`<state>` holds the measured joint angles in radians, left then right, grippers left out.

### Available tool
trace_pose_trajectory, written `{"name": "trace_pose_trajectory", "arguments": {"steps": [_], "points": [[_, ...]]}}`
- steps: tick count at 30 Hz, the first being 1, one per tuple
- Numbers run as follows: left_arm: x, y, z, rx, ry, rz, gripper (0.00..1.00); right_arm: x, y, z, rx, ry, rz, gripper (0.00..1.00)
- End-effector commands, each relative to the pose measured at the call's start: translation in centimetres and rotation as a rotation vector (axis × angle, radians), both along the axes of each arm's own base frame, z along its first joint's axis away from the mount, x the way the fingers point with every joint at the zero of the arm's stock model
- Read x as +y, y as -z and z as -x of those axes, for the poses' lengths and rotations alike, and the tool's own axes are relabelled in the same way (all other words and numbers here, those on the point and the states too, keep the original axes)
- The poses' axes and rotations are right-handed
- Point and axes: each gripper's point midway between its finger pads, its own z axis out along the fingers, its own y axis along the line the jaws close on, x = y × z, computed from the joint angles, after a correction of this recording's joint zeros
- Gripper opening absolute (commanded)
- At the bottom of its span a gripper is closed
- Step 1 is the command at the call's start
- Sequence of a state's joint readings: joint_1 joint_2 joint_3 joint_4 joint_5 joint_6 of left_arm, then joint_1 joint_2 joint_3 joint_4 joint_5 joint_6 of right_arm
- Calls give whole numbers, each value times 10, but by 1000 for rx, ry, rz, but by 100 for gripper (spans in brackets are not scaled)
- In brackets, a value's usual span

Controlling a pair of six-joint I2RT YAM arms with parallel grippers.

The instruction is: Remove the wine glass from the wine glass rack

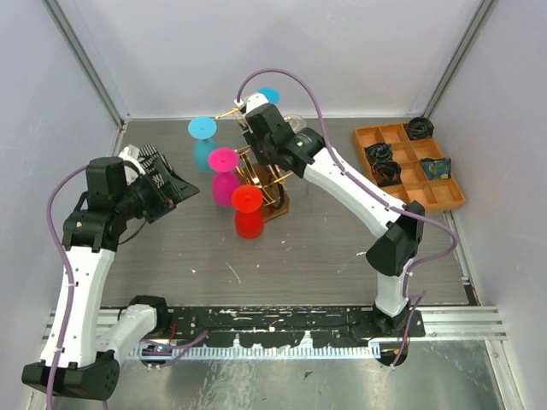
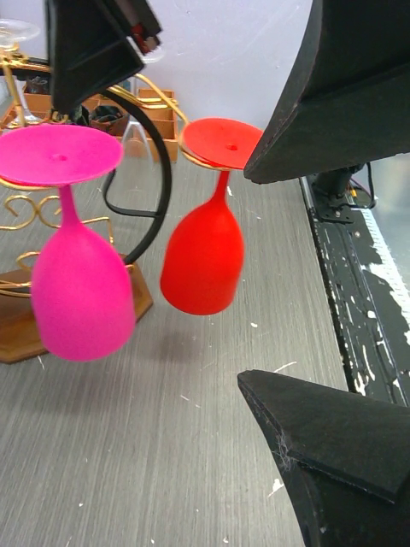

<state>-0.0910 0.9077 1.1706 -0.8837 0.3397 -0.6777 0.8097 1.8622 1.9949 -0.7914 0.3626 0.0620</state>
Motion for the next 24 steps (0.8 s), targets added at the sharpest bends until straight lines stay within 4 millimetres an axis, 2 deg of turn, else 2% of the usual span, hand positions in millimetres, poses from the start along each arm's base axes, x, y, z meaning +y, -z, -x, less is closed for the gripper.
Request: {"name": "trace_pose_trajectory", "arguments": {"steps": [1, 5, 12, 19, 22, 24], "points": [[-3, 3, 6, -9, 34, -5, 98, -18, -29, -51, -123, 59, -41, 1], [-3, 8, 6, 3, 35, -8, 98, -28, -31, -72, -145, 56, -52, 2], [-3, 15, 6, 18, 38, -9, 98, -31, -28, -93, -165, 29, -50, 6], [-3, 19, 6, 32, 40, -10, 98, -24, -30, -98, -181, 13, -68, 14], [-4, 21, 6, 41, 42, -9, 98, -21, -42, -95, -190, 6, -96, 16], [-4, 22, 6, 44, 42, -8, 98, -21, -57, -89, -197, 4, -120, 22]]}}
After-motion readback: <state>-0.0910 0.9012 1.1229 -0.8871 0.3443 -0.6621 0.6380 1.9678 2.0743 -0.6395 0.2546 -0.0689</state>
